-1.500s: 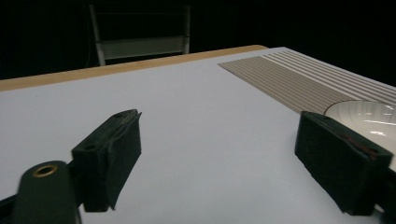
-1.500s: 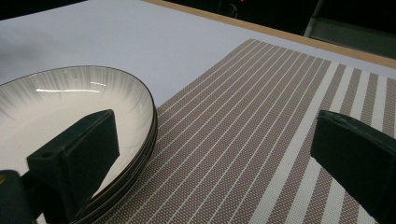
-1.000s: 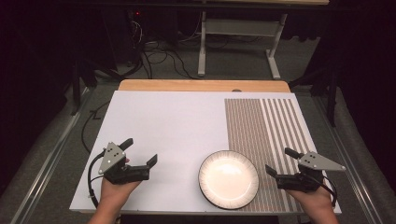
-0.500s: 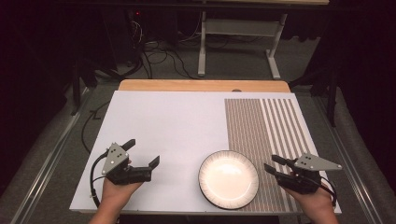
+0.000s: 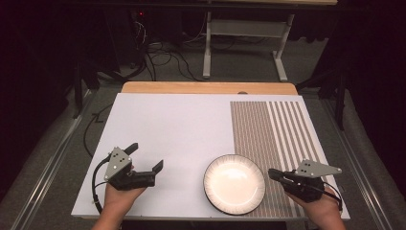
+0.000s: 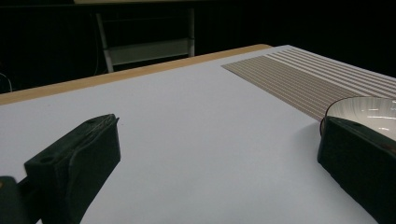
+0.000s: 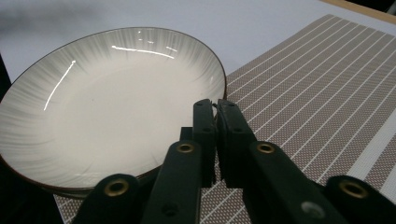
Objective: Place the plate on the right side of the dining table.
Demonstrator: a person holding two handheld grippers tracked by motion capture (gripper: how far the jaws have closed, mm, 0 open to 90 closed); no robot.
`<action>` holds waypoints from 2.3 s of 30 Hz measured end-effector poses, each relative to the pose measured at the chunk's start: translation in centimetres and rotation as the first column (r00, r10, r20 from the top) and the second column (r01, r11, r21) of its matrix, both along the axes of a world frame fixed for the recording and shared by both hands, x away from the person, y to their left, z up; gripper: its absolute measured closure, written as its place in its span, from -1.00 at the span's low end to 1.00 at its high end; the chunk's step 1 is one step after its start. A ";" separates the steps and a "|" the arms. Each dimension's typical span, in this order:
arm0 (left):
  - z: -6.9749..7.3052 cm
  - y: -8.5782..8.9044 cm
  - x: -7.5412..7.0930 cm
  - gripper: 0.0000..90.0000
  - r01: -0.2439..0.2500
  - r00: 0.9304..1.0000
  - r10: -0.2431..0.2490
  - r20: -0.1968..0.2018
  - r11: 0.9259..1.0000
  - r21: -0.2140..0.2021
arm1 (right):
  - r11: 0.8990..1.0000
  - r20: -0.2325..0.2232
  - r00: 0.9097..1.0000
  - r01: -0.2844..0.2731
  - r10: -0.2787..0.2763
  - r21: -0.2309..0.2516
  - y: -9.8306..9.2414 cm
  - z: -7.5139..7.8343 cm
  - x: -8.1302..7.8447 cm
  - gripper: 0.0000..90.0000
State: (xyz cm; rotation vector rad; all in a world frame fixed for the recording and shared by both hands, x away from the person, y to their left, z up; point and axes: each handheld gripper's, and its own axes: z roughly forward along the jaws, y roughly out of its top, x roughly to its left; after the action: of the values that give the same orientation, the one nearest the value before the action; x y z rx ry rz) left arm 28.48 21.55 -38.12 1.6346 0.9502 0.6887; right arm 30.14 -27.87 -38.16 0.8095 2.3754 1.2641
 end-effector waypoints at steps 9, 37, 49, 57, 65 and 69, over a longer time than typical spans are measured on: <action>0.0 -0.1 0.0 -1.00 0.005 1.000 -0.005 0.004 1.000 0.007 | 0.998 -0.055 0.998 -0.045 0.043 -0.039 0.7 -0.2 -0.1 1.00; 0.2 0.0 -0.1 -1.00 0.003 1.000 -0.003 0.008 1.000 0.003 | 0.988 -0.065 0.996 -0.071 0.062 -0.137 1.5 -0.5 -0.3 1.00; 0.2 0.1 -0.1 -1.00 0.000 1.000 0.000 0.008 1.000 -0.002 | 0.986 -0.063 0.995 -0.081 0.073 -0.145 1.6 -0.6 -0.3 1.00; 0.3 0.1 -0.1 -1.00 0.000 1.000 0.000 0.008 1.000 -0.003 | 0.987 -0.069 0.995 -0.080 0.071 -0.141 1.8 -0.7 -0.4 1.00; 0.3 0.2 -0.1 -1.00 -0.001 1.000 0.001 0.009 1.000 -0.002 | 0.986 -0.071 0.995 -0.081 0.072 -0.145 2.0 -0.7 -0.4 1.00; 0.3 0.2 -0.1 -1.00 -0.002 1.000 0.002 0.010 1.000 -0.005 | 0.986 -0.065 0.994 -0.092 0.083 -0.140 2.1 -0.8 -0.3 1.00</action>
State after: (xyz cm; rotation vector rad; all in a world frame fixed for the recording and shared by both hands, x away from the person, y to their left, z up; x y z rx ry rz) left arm 28.41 21.77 -37.84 1.6244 0.9461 0.6949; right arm 29.87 -25.79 -38.91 0.7147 2.5399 1.1003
